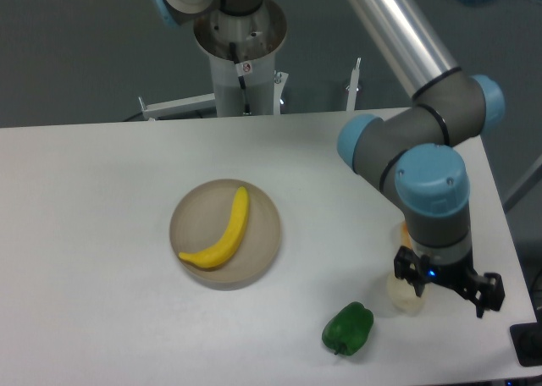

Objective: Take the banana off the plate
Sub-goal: 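Raise the gripper and move it over the banana on the plate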

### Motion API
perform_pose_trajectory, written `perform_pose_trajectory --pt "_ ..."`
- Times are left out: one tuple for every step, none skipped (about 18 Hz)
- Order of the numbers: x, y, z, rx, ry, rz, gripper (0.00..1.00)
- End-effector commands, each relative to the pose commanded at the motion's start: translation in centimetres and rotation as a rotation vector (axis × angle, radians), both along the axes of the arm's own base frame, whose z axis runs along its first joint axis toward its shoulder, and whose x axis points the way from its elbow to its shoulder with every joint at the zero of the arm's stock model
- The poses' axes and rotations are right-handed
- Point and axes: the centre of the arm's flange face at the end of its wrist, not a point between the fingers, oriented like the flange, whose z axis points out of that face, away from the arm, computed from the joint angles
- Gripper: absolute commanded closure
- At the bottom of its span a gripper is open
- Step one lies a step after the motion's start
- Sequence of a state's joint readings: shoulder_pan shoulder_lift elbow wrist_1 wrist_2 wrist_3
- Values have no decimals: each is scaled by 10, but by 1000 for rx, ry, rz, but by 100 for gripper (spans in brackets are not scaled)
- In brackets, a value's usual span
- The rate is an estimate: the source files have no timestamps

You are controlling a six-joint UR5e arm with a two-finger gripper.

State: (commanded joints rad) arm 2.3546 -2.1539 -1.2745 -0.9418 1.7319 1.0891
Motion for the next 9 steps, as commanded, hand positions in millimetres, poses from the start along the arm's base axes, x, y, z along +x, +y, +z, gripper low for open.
perform_pose_trajectory --pt "3 -9 1 -5 -7 9 0" --pt "7 -16 3 -10 -22 29 0" --pt "12 -23 3 -21 -47 62 0" --pt "20 -30 7 -37 -75 94 0" --pt "28 -37 10 -55 -104 124 0" --pt "36 -43 13 -75 -132 149 0" --pt "44 -47 16 -89 -155 173 0" --pt "53 -51 17 -100 -174 196 0" --pt "64 -52 17 -97 -194 224 0"
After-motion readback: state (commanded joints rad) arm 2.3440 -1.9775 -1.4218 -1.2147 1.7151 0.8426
